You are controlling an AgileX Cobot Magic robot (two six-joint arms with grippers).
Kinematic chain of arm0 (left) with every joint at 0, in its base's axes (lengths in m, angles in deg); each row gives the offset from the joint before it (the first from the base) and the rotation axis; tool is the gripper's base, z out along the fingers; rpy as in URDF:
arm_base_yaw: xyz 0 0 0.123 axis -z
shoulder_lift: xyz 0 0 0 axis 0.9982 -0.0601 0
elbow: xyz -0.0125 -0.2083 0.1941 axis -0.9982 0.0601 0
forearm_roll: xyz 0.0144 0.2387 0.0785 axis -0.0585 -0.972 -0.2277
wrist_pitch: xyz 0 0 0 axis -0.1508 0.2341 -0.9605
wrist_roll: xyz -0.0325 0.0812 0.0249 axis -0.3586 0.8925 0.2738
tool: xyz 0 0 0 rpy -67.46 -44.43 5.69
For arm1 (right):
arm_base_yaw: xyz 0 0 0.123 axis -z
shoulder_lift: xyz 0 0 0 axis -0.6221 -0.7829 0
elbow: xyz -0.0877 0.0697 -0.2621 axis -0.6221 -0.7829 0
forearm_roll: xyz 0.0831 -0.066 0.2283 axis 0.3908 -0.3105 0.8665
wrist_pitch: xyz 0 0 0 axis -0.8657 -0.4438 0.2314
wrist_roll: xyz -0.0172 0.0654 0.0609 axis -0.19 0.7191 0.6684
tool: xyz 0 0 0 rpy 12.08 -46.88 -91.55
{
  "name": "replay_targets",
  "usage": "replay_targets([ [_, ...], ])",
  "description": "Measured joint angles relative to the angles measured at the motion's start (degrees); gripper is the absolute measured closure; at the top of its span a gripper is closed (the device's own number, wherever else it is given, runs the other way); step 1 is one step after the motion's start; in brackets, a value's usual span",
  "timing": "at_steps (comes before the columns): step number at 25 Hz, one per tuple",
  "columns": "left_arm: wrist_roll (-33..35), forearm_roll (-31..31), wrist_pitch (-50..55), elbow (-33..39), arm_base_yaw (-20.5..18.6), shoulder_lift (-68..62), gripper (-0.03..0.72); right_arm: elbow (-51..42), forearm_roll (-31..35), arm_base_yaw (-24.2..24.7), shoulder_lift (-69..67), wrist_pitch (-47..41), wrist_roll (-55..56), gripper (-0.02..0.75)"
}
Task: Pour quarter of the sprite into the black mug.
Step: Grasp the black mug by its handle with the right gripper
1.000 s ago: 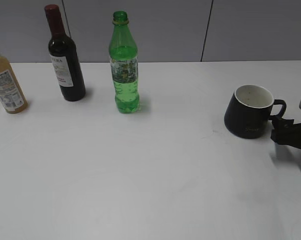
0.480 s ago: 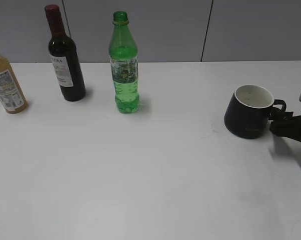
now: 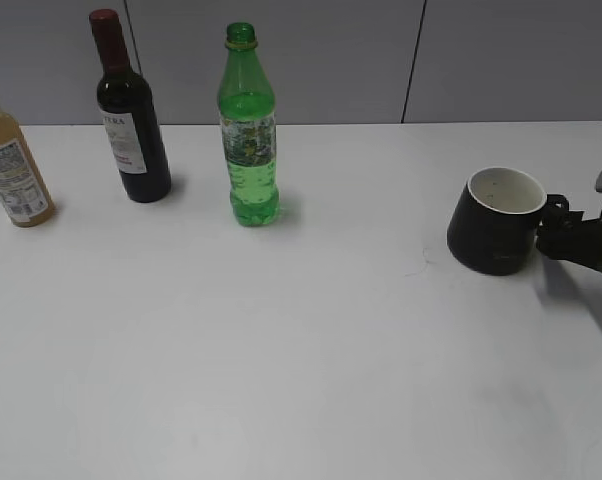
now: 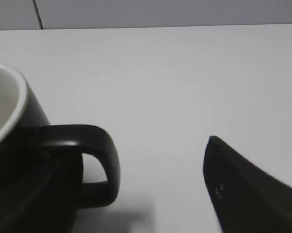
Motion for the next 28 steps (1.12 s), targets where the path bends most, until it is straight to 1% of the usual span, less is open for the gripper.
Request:
replay_targets([
  [12,0.0,0.0,0.0,0.0,0.0,0.0,0.452,2.82,-0.08,0.05,-3.87,0.31,-0.19,0.147],
  [20,0.0,0.0,0.0,0.0,0.0,0.0,0.452,6.35,-5.3,1.24,-4.29,0.02,-1.73,0.155],
  [23,0.0,0.0,0.0,0.0,0.0,0.0,0.452,6.61,-6.57,1.31,-4.29,0.08,-1.73,0.206],
  [24,0.0,0.0,0.0,0.0,0.0,0.0,0.452,6.61,-6.75,1.33,-4.29,0.08,-1.73,0.235],
  [27,0.0,0.0,0.0,0.0,0.0,0.0,0.452,6.61,-6.86,1.56,-4.29,0.08,-1.78,0.358],
  [28,0.0,0.0,0.0,0.0,0.0,0.0,0.452,6.61,-6.86,1.55,-4.29,0.08,-1.78,0.419],
])
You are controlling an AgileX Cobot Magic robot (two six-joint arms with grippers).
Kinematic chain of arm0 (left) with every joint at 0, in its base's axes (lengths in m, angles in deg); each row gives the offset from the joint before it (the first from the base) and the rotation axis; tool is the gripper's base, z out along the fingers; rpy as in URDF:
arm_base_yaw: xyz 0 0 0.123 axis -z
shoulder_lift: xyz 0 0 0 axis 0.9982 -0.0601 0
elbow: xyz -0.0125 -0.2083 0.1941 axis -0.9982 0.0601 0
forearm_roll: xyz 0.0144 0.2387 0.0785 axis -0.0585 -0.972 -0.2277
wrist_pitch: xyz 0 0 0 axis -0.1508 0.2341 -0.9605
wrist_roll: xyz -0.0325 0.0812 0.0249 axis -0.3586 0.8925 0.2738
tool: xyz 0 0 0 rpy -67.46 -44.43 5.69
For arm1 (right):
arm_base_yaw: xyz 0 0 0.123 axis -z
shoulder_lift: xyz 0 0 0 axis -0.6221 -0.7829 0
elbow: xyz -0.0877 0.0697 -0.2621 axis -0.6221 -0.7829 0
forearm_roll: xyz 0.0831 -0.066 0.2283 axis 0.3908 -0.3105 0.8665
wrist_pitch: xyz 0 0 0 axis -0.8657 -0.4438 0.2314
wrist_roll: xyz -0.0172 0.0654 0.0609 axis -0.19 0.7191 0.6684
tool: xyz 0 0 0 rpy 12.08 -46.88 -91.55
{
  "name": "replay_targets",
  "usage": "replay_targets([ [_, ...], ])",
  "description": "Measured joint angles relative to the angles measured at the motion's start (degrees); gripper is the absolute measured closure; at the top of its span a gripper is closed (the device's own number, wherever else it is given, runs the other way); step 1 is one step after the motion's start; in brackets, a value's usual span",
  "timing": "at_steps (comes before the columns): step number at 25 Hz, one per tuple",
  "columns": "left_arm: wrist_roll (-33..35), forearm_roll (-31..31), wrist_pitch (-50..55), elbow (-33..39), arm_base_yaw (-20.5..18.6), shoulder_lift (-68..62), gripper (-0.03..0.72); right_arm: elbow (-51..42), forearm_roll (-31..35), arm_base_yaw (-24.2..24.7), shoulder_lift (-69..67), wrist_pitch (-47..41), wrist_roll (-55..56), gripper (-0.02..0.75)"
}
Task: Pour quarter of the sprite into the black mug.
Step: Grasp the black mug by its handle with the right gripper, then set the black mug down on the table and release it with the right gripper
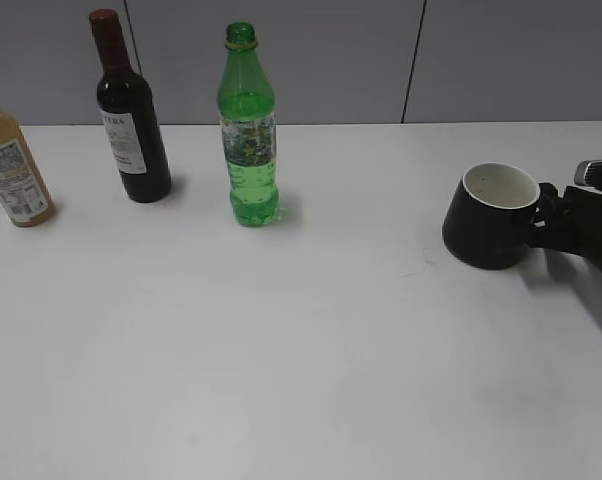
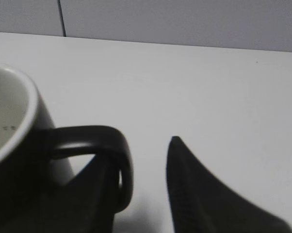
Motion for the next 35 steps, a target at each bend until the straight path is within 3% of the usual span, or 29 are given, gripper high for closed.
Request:
replay_targets([
  [4,0.0,0.0,0.0,0.0,0.0,0.0,0.452,0.0,-0.52,0.07,-0.07,-0.06,-0.06,0.673],
  [5,0.0,0.0,0.0,0.0,0.0,0.0,0.452,0.0,-0.39,0.07,-0.07,-0.12,-0.32,0.699],
  [13,0.0,0.0,0.0,0.0,0.0,0.0,0.452,0.0,-0.78,0.17,-0.13,-0.19,-0.5,0.699],
  [35,0.0,0.05,0.0,0.0,0.0,0.0,0.452,-9.35,-13.66,-1.28,14.36,-3.02,4.04,0.699],
])
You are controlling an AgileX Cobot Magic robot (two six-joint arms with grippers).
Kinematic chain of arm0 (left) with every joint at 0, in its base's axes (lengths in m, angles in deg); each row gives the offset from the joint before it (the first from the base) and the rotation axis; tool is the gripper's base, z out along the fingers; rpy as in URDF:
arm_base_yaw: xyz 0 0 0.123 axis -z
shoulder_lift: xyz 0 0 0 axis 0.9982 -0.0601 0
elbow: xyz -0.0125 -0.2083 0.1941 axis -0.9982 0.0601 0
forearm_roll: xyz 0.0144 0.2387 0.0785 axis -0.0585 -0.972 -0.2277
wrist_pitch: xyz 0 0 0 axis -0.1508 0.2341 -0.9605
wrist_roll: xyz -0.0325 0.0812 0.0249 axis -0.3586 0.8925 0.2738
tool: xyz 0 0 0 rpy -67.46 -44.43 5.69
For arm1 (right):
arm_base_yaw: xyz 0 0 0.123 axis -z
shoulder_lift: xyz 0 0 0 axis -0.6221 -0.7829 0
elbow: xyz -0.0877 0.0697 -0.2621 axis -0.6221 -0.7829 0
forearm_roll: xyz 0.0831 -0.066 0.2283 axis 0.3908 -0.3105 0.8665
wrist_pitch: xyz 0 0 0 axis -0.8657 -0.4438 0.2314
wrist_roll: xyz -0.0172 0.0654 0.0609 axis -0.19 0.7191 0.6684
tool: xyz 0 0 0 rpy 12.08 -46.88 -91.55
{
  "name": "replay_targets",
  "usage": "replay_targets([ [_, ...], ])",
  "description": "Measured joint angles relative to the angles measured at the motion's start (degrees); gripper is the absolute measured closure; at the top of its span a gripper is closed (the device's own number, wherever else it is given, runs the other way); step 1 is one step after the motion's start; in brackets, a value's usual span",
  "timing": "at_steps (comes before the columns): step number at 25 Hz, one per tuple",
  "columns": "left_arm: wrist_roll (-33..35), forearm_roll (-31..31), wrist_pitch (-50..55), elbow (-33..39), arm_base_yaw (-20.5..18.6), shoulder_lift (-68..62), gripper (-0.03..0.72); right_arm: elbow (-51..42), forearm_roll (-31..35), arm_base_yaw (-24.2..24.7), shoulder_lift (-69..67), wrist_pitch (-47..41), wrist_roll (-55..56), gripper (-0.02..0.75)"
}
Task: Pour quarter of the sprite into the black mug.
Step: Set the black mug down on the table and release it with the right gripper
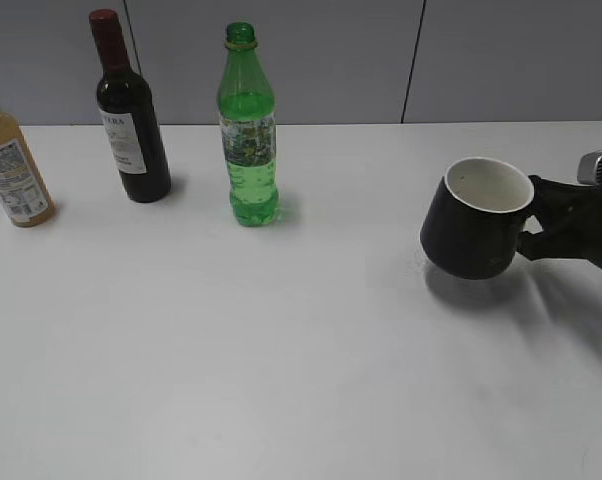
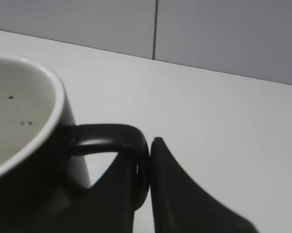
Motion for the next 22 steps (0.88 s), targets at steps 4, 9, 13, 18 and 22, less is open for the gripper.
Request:
replay_targets([
  [4,0.0,0.0,0.0,0.0,0.0,0.0,0.452,-0.32,0.72,-4.45,0.18,0.0,0.16,0.699],
  [9,0.0,0.0,0.0,0.0,0.0,0.0,0.452,-0.44,5.95,-12.36,0.18,0.0,0.23,0.699],
  [13,0.0,0.0,0.0,0.0,0.0,0.0,0.452,-0.39,12.55,-18.68,0.18,0.0,0.13,0.699],
  [18,0.0,0.0,0.0,0.0,0.0,0.0,0.452,1.76,18.04,-25.66,-1.11,0.0,-2.79,0.699],
  [22,0.0,0.0,0.0,0.0,0.0,0.0,0.452,4.64,24.98,-30.38,-3.52,0.0,-3.47,0.699],
])
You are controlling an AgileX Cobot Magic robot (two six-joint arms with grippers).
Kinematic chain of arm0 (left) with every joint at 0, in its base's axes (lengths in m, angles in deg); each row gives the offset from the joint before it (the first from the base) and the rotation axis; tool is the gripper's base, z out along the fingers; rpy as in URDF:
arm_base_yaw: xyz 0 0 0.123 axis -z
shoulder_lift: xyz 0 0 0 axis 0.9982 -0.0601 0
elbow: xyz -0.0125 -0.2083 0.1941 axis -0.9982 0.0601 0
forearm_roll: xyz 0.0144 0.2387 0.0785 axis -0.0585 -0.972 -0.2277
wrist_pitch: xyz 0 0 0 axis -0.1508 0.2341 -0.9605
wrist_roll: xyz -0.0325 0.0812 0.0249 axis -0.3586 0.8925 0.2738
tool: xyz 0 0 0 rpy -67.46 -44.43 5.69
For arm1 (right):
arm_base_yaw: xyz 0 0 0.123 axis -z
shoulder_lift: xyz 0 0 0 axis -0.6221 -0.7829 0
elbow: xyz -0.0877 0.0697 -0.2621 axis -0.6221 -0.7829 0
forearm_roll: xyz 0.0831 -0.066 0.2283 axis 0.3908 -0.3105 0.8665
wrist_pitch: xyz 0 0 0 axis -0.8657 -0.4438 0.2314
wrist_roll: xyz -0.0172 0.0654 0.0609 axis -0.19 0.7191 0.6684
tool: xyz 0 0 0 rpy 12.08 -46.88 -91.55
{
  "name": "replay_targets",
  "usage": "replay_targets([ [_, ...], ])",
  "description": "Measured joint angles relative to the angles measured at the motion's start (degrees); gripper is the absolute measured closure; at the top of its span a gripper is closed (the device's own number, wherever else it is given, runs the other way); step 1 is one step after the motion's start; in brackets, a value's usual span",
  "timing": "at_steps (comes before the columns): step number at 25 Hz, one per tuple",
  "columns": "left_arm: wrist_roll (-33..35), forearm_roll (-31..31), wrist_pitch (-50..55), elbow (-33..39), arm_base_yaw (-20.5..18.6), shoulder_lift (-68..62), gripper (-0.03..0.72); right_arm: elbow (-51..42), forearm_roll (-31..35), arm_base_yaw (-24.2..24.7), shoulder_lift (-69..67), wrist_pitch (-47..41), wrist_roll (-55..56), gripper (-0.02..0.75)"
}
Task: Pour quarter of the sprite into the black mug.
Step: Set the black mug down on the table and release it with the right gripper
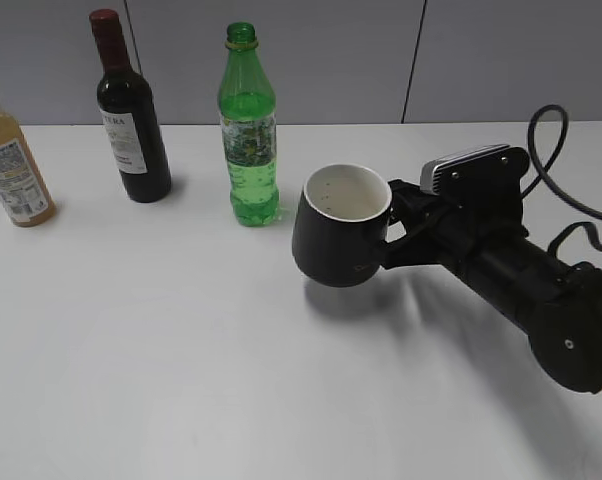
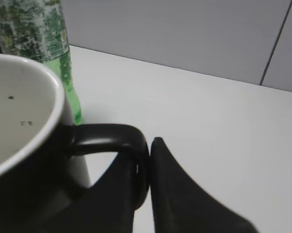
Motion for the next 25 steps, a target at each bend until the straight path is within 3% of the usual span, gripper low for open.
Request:
replay_targets([
  [14,0.0,0.0,0.0,0.0,0.0,0.0,0.452,8.29,8.47,-7.57,-7.92,0.01,-1.78,0.699],
  [25,0.0,0.0,0.0,0.0,0.0,0.0,0.452,8.46,4.62,-8.06,-10.66,-0.08,-1.86,0.699],
])
